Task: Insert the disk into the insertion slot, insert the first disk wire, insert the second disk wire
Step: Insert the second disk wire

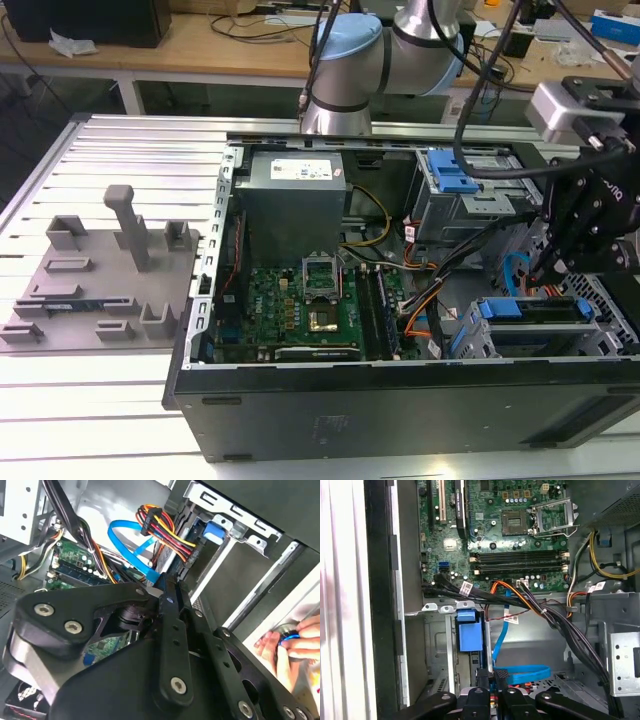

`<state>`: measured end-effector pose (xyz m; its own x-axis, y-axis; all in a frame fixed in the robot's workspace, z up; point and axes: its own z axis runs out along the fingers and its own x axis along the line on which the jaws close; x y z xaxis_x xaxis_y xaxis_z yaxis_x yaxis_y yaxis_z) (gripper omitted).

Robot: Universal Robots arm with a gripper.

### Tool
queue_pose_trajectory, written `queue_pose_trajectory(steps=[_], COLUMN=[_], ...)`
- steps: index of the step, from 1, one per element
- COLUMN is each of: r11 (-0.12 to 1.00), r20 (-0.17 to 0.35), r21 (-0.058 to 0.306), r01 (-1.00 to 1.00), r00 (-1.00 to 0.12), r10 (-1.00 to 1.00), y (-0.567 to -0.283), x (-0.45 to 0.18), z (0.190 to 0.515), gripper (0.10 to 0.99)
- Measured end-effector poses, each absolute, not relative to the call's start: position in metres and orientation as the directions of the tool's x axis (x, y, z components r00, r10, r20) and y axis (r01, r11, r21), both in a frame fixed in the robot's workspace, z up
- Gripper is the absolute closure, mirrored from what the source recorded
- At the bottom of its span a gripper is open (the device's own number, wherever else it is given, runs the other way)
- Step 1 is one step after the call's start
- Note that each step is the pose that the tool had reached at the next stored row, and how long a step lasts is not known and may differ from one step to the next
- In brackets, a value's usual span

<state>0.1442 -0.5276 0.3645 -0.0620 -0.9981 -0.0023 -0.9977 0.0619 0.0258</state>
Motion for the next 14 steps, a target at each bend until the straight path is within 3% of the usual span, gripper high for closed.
queue_pose_trajectory(steps=[8, 11, 14], r11=[0.061, 0.060, 0.060], r20=[-0.019, -0.071, -0.076], r21=[0.027, 0.030, 0.030], r01=[-0.998, -0.998, -0.998], r00=[-0.062, -0.062, -0.062], r10=[-0.998, -0.996, -0.995], y=[-0.530, -0.538, -0.539], x=[0.147, 0.147, 0.147], z=[0.358, 0.357, 0.356], gripper=[0.925, 0.925, 0.925])
